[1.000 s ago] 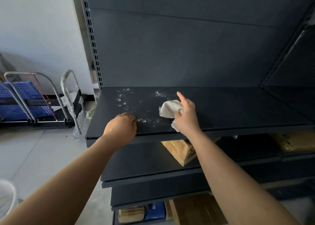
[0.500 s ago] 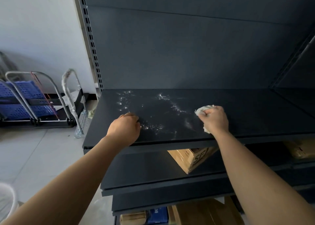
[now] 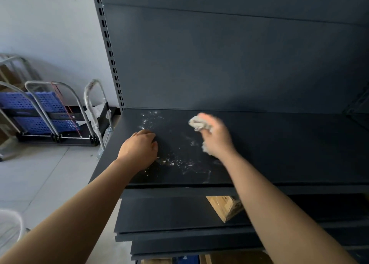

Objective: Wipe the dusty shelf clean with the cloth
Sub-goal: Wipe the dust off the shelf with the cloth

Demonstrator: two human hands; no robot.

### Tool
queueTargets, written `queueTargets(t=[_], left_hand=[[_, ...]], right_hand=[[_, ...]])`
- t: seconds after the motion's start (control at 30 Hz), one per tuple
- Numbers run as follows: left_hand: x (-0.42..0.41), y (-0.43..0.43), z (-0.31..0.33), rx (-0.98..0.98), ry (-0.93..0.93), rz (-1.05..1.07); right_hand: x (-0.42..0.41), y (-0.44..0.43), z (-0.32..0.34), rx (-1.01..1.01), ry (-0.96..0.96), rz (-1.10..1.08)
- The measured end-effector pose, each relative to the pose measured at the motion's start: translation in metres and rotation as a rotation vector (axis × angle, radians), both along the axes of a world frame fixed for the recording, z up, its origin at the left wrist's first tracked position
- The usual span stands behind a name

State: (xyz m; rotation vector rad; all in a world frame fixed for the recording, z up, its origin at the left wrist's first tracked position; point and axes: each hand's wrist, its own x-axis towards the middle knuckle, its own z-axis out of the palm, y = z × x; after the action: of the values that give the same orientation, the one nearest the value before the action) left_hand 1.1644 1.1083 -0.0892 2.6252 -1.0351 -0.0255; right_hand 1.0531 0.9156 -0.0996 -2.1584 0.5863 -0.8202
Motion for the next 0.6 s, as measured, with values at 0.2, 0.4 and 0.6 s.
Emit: queueTargets(t=[0.2, 0.4, 0.6], left_hand=[[0.010, 0.000, -0.004, 0.033, -0.021, 0.040], [0.008, 0.001, -0.008, -0.003, -0.053, 0.068], [0.010, 0.006, -0.004, -0.008, -0.016, 0.068]], right_hand=[[-0.040, -0.106, -0.003, 0.033, 0.320, -0.465], [0.038, -0.069, -0.012, -0.154, 0.321, -0.184], [0.082, -0.010, -0.006, -0.043, 0.206, 0.138]])
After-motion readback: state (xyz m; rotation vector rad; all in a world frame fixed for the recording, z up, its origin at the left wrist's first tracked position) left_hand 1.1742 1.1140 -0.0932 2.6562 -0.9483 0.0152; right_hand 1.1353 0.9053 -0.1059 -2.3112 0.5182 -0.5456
